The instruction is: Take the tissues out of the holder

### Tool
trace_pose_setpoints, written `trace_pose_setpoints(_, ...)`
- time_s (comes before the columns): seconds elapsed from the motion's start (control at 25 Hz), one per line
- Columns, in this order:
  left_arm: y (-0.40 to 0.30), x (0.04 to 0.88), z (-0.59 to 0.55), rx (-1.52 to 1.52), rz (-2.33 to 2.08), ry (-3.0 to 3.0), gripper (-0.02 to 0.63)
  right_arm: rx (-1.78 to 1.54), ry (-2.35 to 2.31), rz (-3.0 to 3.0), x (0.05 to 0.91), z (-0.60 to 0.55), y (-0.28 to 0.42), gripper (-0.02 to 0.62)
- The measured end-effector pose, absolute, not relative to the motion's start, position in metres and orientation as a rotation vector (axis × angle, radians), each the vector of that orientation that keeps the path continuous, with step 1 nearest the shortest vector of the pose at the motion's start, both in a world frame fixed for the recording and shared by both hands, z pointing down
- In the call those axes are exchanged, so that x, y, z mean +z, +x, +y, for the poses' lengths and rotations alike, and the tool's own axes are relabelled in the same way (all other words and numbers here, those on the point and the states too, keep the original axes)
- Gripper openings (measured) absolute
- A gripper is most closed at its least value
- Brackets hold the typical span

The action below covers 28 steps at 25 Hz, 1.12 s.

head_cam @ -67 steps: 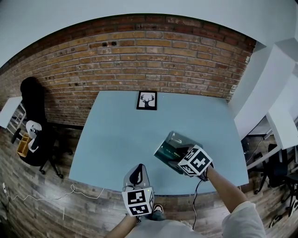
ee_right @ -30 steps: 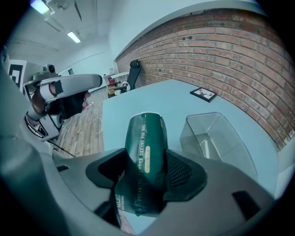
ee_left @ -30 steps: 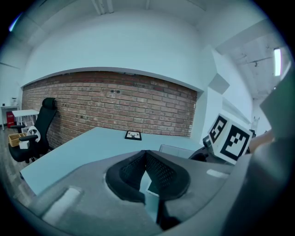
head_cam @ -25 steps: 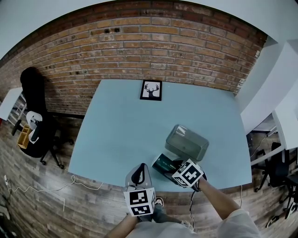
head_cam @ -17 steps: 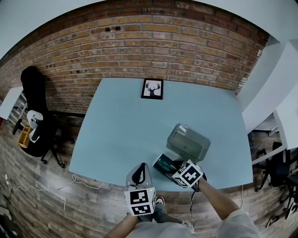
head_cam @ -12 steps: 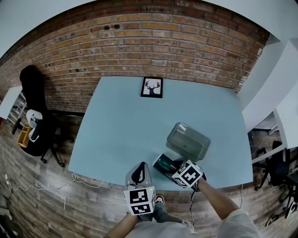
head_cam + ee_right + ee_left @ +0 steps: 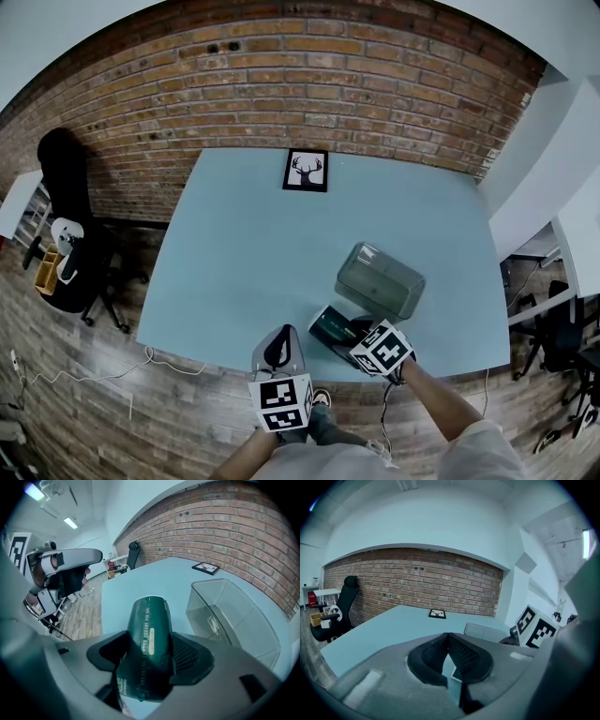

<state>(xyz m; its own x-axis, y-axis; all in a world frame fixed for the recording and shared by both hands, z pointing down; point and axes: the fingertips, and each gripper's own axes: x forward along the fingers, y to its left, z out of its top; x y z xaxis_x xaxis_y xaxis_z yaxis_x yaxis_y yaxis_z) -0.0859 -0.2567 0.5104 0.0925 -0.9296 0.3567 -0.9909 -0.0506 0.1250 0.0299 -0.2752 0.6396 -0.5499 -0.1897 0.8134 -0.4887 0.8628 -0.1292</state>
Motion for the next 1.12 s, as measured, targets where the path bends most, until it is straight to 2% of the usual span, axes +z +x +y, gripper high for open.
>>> trace_pose_setpoints(0.16,-0.085,0.510,-0.259,0.257,-1.887,2.050,0.008,0.439,0.483,-2.161,0.641,-0.274,0.029,0.303)
trace_pose_setpoints(0.28,-0.082,0.508,-0.261,0.258,-1.879,2.065,0.008,0.431,0.468,-2.130,0.649,-0.271,0.029,0.373)
trace_pose_setpoints(0.72,-0.084,0.504,-0.263,0.267,-1.881,2.083,0.008,0.446,0.507,-2.136,0.641,-0.275,0.032,0.374)
trace_pose_setpoints(1.12,-0.076,0.493,-0.268,0.263,-1.877,2.129,0.008,0.528,0.806,-2.251,0.572,-0.307,0.046,0.370)
